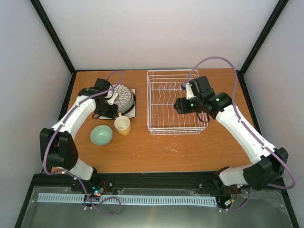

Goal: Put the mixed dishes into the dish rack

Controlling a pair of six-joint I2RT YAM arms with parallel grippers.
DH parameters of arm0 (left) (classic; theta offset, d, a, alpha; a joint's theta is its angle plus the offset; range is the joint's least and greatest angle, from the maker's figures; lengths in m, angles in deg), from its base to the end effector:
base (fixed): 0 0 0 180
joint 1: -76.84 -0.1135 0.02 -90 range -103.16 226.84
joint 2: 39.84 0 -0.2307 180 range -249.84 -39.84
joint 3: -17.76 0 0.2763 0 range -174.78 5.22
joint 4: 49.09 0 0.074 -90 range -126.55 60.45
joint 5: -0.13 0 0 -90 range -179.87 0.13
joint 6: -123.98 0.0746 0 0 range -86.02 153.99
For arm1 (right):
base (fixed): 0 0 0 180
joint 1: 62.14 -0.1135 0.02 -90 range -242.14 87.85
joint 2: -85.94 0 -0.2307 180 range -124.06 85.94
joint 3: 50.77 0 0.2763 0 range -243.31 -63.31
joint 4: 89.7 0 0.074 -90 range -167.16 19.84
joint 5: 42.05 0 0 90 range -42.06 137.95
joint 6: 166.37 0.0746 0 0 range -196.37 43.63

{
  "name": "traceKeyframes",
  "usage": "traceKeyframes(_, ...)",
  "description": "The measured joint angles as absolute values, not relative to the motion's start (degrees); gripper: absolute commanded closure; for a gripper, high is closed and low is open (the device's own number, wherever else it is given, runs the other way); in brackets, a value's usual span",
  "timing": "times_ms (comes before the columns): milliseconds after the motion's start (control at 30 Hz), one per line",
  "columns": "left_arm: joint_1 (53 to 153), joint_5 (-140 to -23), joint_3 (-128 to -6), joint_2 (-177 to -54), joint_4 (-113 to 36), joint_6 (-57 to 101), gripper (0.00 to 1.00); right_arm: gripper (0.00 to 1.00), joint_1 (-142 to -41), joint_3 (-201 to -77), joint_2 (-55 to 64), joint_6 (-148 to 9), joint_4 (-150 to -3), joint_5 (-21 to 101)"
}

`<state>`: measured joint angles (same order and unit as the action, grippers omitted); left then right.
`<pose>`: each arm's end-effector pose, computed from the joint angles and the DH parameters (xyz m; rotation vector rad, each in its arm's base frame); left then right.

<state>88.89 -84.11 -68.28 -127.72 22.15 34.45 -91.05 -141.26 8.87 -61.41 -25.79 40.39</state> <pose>0.3219 -0.0764 0.1934 0.3322 2.8329 -0.1856 0.2852 0.1687 0.2883 -0.3633 2.4800 0.4897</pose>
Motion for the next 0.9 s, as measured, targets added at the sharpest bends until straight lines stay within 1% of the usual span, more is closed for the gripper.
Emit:
traceKeyframes(133,88.9,-84.4,-66.6,-125.9,21.6,36.3,0.63,0.37,-91.1,-141.3,8.9,-61.6,-26.0,40.0)
traceKeyframes(333,90.6,-85.6,-61.3,-121.7,21.3,39.4,0.61,0.37,-91.1,-141.3,8.9,-61.9,-26.8,39.3)
traceKeyframes(533,91.5,-85.4,-61.3,-122.5,21.2,40.6,0.61,0.37,-91.1,-141.3,8.9,-62.0,-27.3,38.1)
traceKeyframes(700,91.5,-85.4,-61.3,-125.6,21.1,40.7,0.62,0.36,-91.1,-141.3,8.9,-62.0,-27.3,38.1)
traceKeyframes(800,91.5,-85.4,-61.1,-126.7,20.8,40.8,0.67,0.36,-91.1,-141.3,8.9,-62.1,-27.3,38.1)
traceKeyframes(900,91.5,-85.1,-60.8,-127.3,20.3,41.1,0.78,0.36,-91.1,-141.3,8.9,-62.2,-27.3,38.3)
